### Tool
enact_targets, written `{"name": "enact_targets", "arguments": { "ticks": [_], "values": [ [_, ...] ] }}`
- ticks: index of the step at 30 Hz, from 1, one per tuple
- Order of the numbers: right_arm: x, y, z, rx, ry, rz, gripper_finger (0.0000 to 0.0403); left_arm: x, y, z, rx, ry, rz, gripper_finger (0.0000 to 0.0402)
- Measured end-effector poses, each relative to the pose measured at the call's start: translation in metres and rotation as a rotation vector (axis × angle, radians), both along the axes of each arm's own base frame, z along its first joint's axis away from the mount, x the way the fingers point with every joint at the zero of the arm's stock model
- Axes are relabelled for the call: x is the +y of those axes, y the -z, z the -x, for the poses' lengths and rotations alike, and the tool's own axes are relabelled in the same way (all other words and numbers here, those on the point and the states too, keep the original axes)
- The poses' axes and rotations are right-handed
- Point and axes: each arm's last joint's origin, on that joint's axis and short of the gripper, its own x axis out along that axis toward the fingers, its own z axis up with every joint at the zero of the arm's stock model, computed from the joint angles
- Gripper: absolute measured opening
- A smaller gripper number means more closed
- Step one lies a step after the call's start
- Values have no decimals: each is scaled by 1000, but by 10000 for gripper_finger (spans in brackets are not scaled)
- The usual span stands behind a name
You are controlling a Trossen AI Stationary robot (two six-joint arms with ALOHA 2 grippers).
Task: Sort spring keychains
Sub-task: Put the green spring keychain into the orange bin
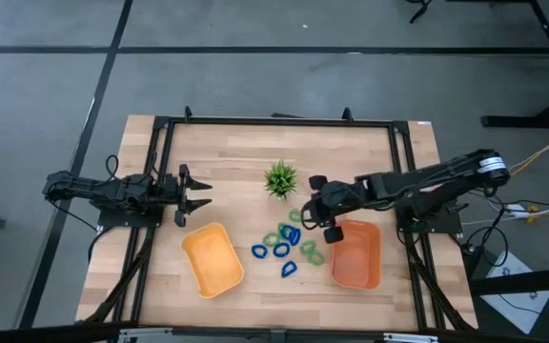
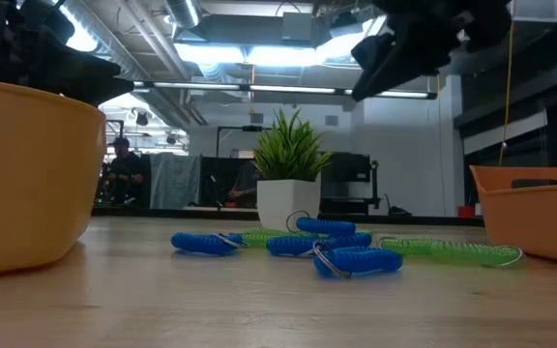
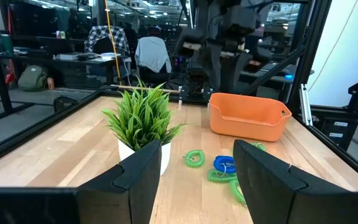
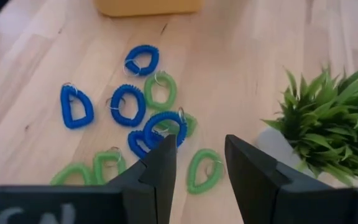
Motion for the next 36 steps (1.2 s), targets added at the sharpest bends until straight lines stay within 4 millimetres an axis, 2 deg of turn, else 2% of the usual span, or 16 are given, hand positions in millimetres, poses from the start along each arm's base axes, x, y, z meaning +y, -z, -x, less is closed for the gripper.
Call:
{"name": "enact_targets", "arguments": {
  "ticks": [7, 22, 29, 36],
  "values": [
    [-9, 18, -11, 65, 36, 8, 136, 0, 0, 0, 0, 0, 0, 196],
    [-34, 76, -34, 264, 125, 18, 136, 0, 0, 0, 0, 0, 0, 196],
    [-42, 98, -48, 250, 166, 0, 136, 0, 0, 0, 0, 0, 0, 196],
    [-50, 108, -50, 275, 223, -28, 136, 0, 0, 0, 0, 0, 0, 196]
  ]
}}
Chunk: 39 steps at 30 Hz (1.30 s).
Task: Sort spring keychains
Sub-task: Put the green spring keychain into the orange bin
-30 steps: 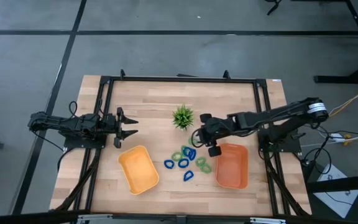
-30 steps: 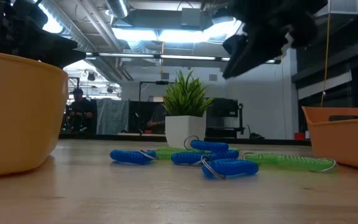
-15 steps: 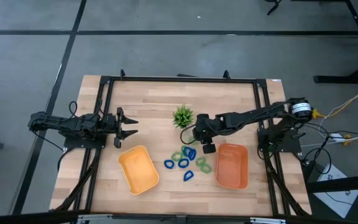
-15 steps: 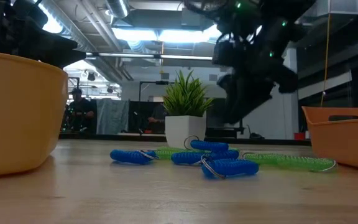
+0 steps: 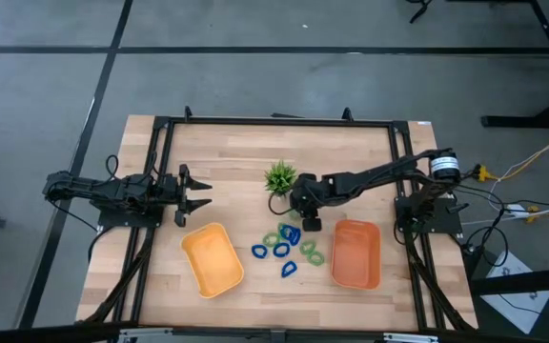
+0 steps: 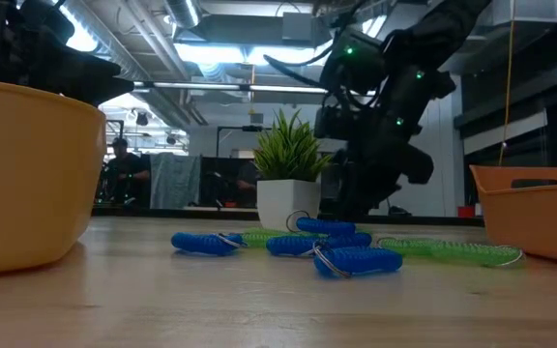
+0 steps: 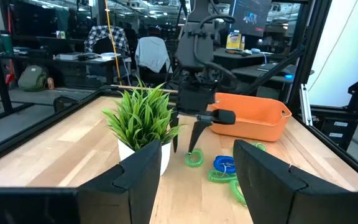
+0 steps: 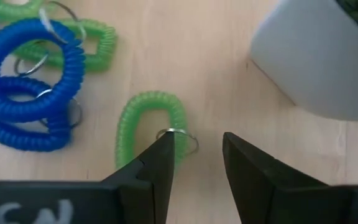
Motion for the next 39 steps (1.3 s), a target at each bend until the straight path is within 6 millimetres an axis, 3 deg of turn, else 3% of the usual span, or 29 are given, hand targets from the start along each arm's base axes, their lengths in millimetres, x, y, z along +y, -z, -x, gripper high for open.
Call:
{"name": "enact_targets", "arguments": {
  "ticks": [10, 23, 36, 39],
  "values": [
    [0, 2, 2, 20, 104, -91, 136, 0, 0, 0, 0, 0, 0, 196],
    [2, 3, 3, 34, 79, -145, 130, 0, 0, 0, 0, 0, 0, 196],
    [2, 3, 3, 34, 37, -120, 13, 0, 0, 0, 0, 0, 0, 196],
    [2, 3, 3, 33, 20, -112, 6, 0, 0, 0, 0, 0, 0, 196]
  ]
}}
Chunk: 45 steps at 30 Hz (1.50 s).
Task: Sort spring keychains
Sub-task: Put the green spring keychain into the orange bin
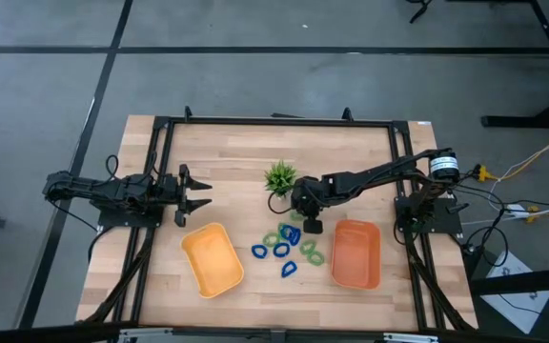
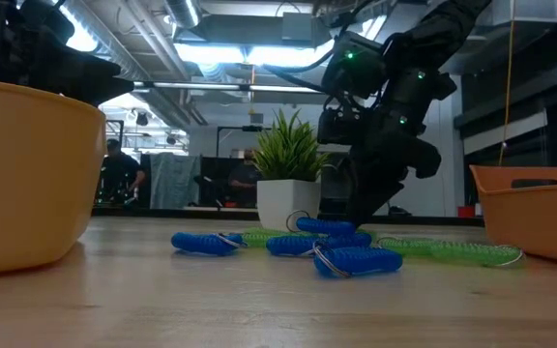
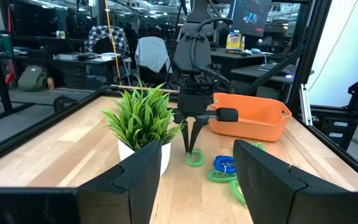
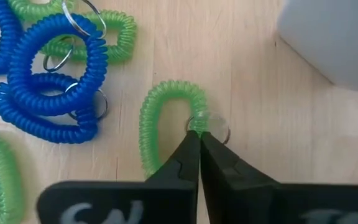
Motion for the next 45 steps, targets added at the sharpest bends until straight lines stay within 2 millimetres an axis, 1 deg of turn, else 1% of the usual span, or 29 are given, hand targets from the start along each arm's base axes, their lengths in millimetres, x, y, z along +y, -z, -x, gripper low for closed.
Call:
{"name": "enact_targets", "arguments": {
  "ticks": [4, 9, 29, 36, 45],
  "values": [
    [1, 0, 0, 0, -13, 5, 9, 0, 0, 0, 0, 1, 0, 196],
    [5, -3, 1, -6, -41, 15, 3, 0, 0, 0, 0, 1, 0, 196],
    [26, -38, 10, -107, -104, 14, 1, 0, 0, 0, 0, 0, 0, 196],
    [37, -58, 21, -142, -123, 1, 1, 0, 0, 0, -1, 1, 0, 196],
    [48, -83, 43, -229, -144, -25, 0, 0, 0, 0, 0, 0, 0, 196]
  ]
}}
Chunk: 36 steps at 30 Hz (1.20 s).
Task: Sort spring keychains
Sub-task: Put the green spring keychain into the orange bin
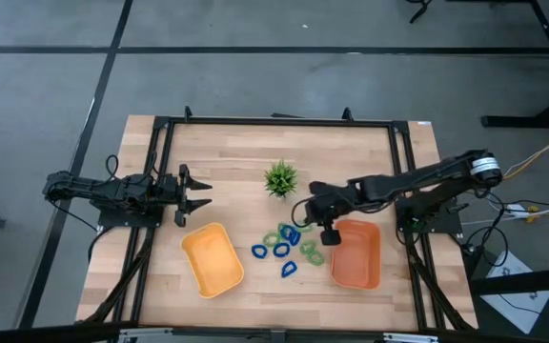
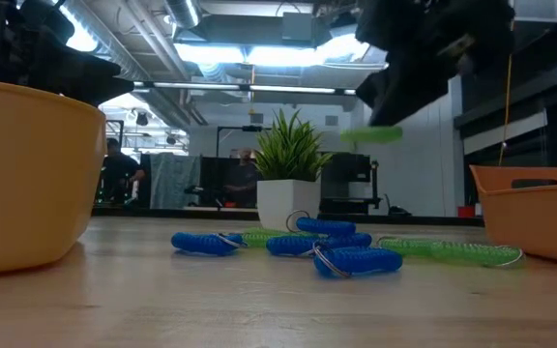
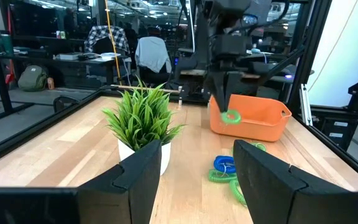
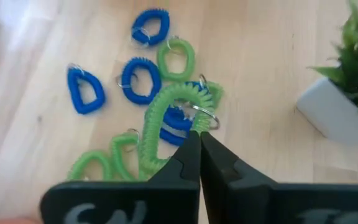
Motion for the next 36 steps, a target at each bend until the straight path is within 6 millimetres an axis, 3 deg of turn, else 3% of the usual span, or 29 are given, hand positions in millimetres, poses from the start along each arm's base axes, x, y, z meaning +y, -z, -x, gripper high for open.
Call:
{"name": "enact_targets", "arguments": {
  "ticks": [23, 36],
  "values": [
    [21, -7, 32, 177, -92, -149, 0, 0, 0, 0, -1, 0, 0, 196],
    [15, 9, 72, 287, 15, -240, 0, 0, 0, 0, -1, 0, 0, 196]
  ]
}}
